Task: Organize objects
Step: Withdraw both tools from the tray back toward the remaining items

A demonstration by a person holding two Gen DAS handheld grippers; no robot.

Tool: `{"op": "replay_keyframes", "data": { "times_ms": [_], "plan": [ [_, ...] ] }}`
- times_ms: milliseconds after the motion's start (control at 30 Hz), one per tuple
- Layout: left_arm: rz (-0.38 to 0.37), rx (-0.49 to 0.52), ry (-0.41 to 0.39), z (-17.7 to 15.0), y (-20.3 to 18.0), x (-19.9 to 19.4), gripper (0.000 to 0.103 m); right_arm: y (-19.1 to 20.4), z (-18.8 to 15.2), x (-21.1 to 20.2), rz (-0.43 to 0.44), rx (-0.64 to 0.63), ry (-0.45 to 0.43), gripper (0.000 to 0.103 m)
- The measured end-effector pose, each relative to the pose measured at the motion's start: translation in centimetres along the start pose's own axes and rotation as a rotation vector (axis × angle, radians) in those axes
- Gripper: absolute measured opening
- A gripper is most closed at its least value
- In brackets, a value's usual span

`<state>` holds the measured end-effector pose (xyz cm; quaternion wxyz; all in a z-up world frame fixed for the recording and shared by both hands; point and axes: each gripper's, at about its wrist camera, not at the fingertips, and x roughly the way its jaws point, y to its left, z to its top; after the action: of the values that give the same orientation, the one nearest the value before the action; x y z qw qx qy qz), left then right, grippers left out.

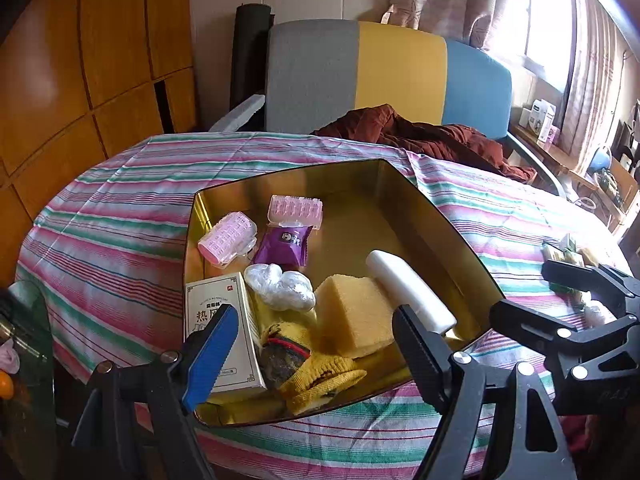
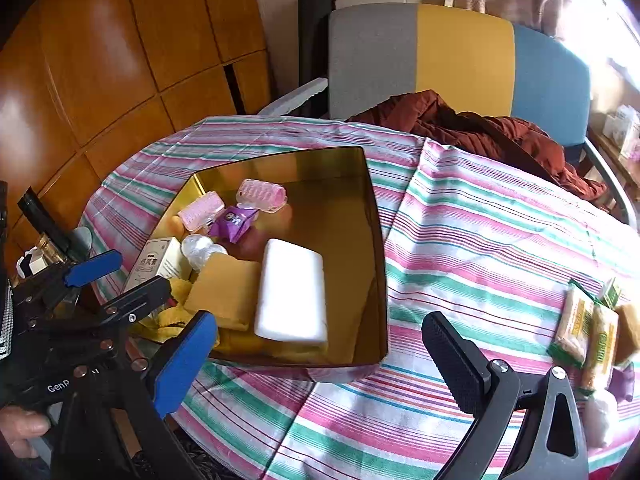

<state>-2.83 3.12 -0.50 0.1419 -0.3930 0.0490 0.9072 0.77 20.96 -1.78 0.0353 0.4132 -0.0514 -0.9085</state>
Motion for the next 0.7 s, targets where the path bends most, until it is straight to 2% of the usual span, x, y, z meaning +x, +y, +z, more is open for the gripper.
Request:
{"op": "replay_keyframes", "data": {
  "times_ms": [100, 167, 267, 367, 533, 700],
  "plan": [
    [0.025, -0.016, -0.001, -0.2, 0.0, 0.0, 0.081, -0.3, -0.2, -0.4, -0.033, -0.002, -0.022, 0.103],
    [0.008, -0.050, 0.027, -0.3, 0.4, 0.5, 0.079, -0.4, -0.4, -0.7, -0.049, -0.005, -0.040, 0.103],
    [-0.018, -0.084, 0.059, -0.7, 0.9, 1.0, 0.070, -0.8, -0.6, -1.0, -0.065, -0.008, -0.053, 0.103],
    [0.034, -0.045, 0.030, -0.9, 0.3, 0.7, 0.069, -1.2, -0.8, -1.0, -0.076, -0.003, -0.051, 0.103],
    [0.064, 0.006, -0.004, -0.7, -0.6, 0.2, 0.071, -2.4, -1.2, -1.0, -0.105, 0.015, -0.041, 0.103],
    [0.049, 0.055, -0.019, -0.5, -1.9, -0.3, 0.074, -4.8, -1.6, -1.6, -0.142, 0.059, -0.039, 0.103]
  ]
}}
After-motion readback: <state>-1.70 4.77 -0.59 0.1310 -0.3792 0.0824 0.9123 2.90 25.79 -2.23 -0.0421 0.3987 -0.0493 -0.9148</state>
